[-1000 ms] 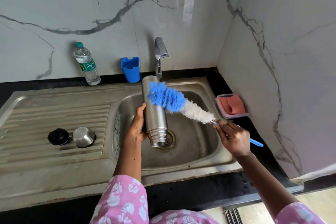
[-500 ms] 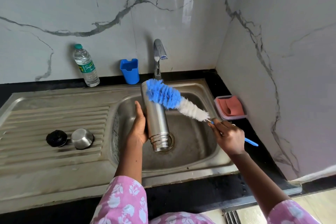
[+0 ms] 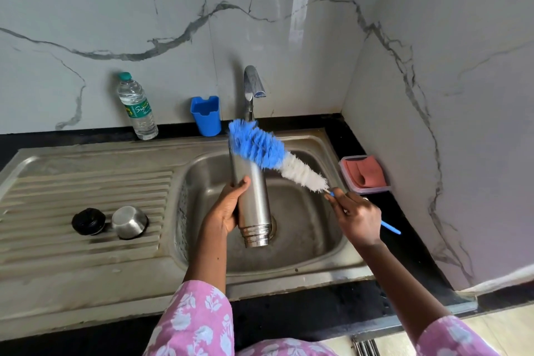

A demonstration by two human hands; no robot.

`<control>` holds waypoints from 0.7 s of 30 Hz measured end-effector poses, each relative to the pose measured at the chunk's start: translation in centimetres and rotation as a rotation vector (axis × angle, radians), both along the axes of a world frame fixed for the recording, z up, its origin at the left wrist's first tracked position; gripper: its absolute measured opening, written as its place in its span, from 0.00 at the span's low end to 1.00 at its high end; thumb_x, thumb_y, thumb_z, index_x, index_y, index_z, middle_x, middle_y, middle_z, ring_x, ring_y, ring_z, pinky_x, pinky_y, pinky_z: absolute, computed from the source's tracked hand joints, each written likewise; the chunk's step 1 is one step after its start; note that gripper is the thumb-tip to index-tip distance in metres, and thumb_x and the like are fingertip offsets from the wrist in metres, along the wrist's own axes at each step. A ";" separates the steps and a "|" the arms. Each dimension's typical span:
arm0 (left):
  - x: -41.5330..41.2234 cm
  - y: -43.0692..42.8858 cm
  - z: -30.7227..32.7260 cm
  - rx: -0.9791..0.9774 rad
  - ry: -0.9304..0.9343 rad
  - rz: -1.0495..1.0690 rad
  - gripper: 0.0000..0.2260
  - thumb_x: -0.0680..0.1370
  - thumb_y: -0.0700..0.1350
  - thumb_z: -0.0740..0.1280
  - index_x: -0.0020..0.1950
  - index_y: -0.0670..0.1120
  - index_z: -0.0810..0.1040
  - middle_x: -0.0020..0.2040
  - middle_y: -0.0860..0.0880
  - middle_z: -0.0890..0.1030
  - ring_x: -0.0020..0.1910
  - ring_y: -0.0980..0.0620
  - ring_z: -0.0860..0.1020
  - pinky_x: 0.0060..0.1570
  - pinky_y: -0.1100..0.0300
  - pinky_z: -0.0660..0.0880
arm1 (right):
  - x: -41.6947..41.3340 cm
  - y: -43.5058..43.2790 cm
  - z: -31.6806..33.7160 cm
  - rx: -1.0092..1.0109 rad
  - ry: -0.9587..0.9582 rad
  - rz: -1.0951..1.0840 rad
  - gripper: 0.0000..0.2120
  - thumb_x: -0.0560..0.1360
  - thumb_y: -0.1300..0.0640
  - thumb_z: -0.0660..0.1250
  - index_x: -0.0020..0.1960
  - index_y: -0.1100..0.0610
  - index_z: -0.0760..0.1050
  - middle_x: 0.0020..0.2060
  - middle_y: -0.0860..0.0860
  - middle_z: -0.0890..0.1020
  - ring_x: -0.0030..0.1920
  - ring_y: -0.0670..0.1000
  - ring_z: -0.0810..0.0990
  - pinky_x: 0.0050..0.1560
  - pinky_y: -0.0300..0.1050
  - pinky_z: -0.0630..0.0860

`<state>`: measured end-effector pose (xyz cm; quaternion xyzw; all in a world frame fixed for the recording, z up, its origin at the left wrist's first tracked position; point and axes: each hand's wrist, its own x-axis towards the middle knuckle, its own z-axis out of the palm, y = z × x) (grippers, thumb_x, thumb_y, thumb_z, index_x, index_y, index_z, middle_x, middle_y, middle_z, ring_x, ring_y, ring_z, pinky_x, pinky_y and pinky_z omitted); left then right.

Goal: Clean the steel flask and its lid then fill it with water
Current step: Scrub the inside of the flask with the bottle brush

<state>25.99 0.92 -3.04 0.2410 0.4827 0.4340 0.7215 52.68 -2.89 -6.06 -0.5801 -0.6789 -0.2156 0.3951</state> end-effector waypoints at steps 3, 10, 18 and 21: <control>0.9 0.0 0.4 0.068 0.057 0.001 0.33 0.63 0.42 0.77 0.65 0.39 0.70 0.41 0.45 0.81 0.36 0.50 0.81 0.34 0.56 0.78 | -1.1 1.1 1.0 0.008 0.016 -0.060 0.13 0.75 0.50 0.65 0.43 0.56 0.83 0.26 0.50 0.76 0.21 0.54 0.74 0.16 0.41 0.65; 0.1 -0.5 0.9 0.035 0.016 -0.022 0.28 0.58 0.48 0.74 0.56 0.43 0.74 0.39 0.45 0.80 0.34 0.49 0.80 0.31 0.58 0.78 | -0.3 -0.5 -0.6 -0.028 0.053 -0.011 0.14 0.75 0.49 0.64 0.43 0.57 0.83 0.26 0.51 0.77 0.22 0.54 0.75 0.16 0.42 0.67; 0.4 -0.3 0.6 0.123 0.010 -0.031 0.23 0.56 0.47 0.72 0.49 0.44 0.77 0.38 0.45 0.81 0.35 0.52 0.81 0.38 0.57 0.79 | -1.8 0.9 0.9 -0.027 0.075 -0.070 0.15 0.75 0.49 0.63 0.43 0.57 0.83 0.25 0.51 0.75 0.21 0.54 0.73 0.18 0.40 0.64; 0.2 0.0 0.2 0.157 -0.016 0.006 0.23 0.55 0.45 0.72 0.49 0.44 0.77 0.41 0.46 0.81 0.40 0.51 0.79 0.47 0.54 0.76 | -1.8 0.5 0.4 -0.043 0.079 -0.077 0.15 0.75 0.49 0.63 0.42 0.57 0.83 0.25 0.51 0.75 0.21 0.55 0.73 0.17 0.42 0.66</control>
